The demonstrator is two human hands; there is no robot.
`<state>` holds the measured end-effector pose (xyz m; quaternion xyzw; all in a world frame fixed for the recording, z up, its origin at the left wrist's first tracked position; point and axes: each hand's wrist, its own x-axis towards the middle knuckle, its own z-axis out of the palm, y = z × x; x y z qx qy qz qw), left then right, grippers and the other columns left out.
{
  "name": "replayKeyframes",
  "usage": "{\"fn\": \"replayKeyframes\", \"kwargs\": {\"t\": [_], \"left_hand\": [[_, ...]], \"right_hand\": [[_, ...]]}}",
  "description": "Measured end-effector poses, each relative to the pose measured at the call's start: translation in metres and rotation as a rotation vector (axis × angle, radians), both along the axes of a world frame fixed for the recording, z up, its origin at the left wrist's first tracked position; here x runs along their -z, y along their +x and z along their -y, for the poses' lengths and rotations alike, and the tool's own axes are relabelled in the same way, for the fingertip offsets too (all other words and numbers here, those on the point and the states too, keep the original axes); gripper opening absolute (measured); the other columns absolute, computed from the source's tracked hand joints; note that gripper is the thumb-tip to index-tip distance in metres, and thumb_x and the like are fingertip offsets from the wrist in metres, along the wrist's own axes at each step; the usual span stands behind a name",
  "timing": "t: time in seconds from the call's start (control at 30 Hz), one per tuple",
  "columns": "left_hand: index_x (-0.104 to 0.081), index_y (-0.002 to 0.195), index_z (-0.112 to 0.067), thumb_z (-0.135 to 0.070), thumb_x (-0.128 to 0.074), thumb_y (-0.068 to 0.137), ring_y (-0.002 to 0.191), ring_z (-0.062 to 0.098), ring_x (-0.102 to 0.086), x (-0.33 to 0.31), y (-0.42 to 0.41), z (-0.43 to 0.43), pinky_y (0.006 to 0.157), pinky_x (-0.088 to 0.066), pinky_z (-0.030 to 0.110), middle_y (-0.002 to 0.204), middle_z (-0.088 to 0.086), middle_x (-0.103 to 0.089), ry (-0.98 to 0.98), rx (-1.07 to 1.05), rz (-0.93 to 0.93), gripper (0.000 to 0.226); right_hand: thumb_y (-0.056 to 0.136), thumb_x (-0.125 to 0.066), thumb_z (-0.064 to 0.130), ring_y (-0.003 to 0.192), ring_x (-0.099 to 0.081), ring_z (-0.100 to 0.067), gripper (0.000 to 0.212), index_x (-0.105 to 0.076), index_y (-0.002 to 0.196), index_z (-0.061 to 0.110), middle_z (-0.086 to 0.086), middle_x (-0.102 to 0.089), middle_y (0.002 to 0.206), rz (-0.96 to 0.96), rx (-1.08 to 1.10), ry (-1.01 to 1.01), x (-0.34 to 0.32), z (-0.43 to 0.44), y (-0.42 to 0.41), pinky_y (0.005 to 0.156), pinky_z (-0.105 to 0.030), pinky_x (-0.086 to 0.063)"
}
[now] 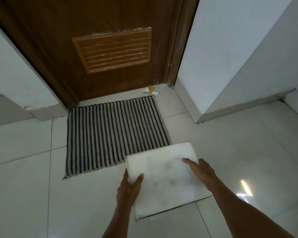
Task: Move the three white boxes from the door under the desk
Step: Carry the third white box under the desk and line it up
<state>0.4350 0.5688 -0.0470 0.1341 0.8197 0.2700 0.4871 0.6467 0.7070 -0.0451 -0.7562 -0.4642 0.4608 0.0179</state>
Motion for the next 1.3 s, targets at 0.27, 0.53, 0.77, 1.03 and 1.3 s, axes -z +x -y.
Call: {"fn": "replayKeyframes", "kwargs": {"t": [0.27, 0.53, 0.77, 1.03, 1.3], "left_hand": [[-0.024, 0.150, -0.033, -0.057, -0.058, 0.084, 0.130, 0.037, -0.048, -0.076, -0.015, 0.009, 0.110, -0.039, 0.049, 0.145, 0.011, -0.050, -0.045, 0.098, -0.151, 0.078], [-0.037, 0.144, -0.034, -0.064, -0.060, 0.076, 0.124, 0.033, -0.053, -0.207, -0.022, 0.061, 0.107, -0.042, 0.048, 0.137, 0.007, -0.057, 0.048, 0.234, -0.224, 0.077], [-0.042, 0.139, -0.032, -0.069, -0.059, 0.070, 0.122, 0.033, -0.054, -0.312, -0.003, 0.144, 0.105, -0.044, 0.047, 0.133, 0.006, -0.060, 0.130, 0.294, -0.225, 0.080], [-0.041, 0.140, -0.036, -0.076, -0.055, 0.060, 0.121, 0.035, -0.054, -0.367, 0.053, 0.261, 0.104, -0.045, 0.050, 0.135, 0.007, -0.057, 0.134, 0.388, -0.185, 0.091], [-0.046, 0.135, -0.034, -0.078, -0.051, 0.056, 0.115, 0.035, -0.058, -0.380, 0.157, 0.401, 0.100, -0.046, 0.046, 0.127, 0.006, -0.063, 0.111, 0.596, -0.206, 0.091]], "right_hand": [[0.064, -0.062, 0.071, 0.120, -0.050, -0.033, 0.090, -0.045, 0.131, 0.014, -0.010, -0.055, 0.128, -0.019, 0.118, -0.017, -0.063, 0.056, -0.005, 0.091, -0.037, -0.044], [0.065, -0.055, 0.077, 0.115, -0.057, -0.032, 0.093, -0.046, 0.132, 0.013, -0.011, -0.061, 0.123, 0.027, 0.191, 0.114, -0.193, 0.134, -0.003, 0.093, -0.039, -0.046], [0.065, -0.055, 0.077, 0.115, -0.056, -0.033, 0.097, -0.039, 0.137, 0.013, -0.011, -0.060, 0.125, 0.020, 0.254, 0.197, -0.309, 0.233, 0.023, 0.088, -0.038, -0.046], [0.067, -0.056, 0.075, 0.116, -0.055, -0.033, 0.099, -0.034, 0.141, 0.014, -0.012, -0.056, 0.130, 0.021, 0.362, 0.189, -0.367, 0.378, 0.084, 0.084, -0.038, -0.046], [0.062, -0.055, 0.077, 0.121, -0.053, -0.030, 0.106, -0.033, 0.143, 0.013, -0.009, -0.053, 0.138, 0.035, 0.527, 0.120, -0.372, 0.561, 0.187, 0.080, -0.033, -0.042]]}}
